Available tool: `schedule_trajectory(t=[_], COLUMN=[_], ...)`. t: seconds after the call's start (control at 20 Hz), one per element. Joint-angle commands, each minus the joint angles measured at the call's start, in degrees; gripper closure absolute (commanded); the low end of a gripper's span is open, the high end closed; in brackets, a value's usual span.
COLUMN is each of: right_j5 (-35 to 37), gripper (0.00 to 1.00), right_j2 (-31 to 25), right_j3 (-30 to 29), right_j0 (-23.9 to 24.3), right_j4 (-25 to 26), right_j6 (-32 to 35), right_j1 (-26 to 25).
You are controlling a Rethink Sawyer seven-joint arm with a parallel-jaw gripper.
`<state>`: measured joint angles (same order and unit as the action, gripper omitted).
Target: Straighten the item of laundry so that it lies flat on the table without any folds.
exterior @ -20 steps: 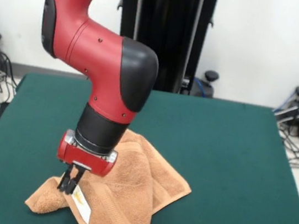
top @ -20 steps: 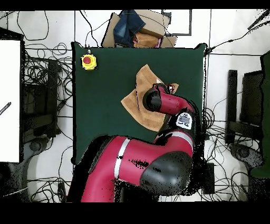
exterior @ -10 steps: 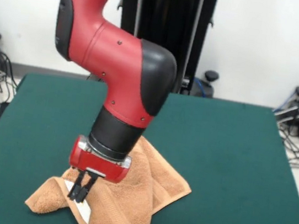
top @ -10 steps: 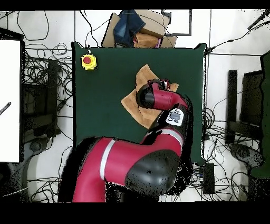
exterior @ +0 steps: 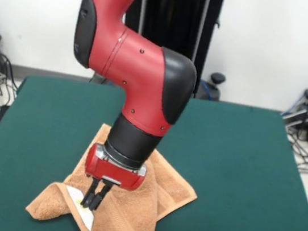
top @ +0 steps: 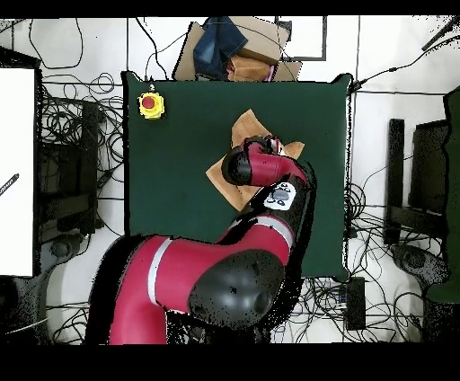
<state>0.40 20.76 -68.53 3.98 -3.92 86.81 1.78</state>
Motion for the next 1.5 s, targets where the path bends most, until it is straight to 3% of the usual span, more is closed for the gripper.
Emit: schedule_trajectory(t=[0.05, 0.25, 0.45, 0.7, 1.5], right_j5=[5.5, 8.8, 9.8, 12.2, 12.9], gripper=[1.0, 1.0, 1.0, 1.0, 1.0], right_j2=[-4.6, -9.3, -11.9, -14.5, -14.1], right_j3=[-0.9, -3.3, -0.2, -1.1, -1.1], right_j0=[2.3, 6.7, 10.3, 12.1, 11.3], right_j4=[0.9, 3.9, 5.7, 6.8, 7.9], right_j6=[6.9, 2.4, -0.3, -0.2, 2.5], right_j1=[-0.9, 3.9, 3.0, 4.4, 4.6])
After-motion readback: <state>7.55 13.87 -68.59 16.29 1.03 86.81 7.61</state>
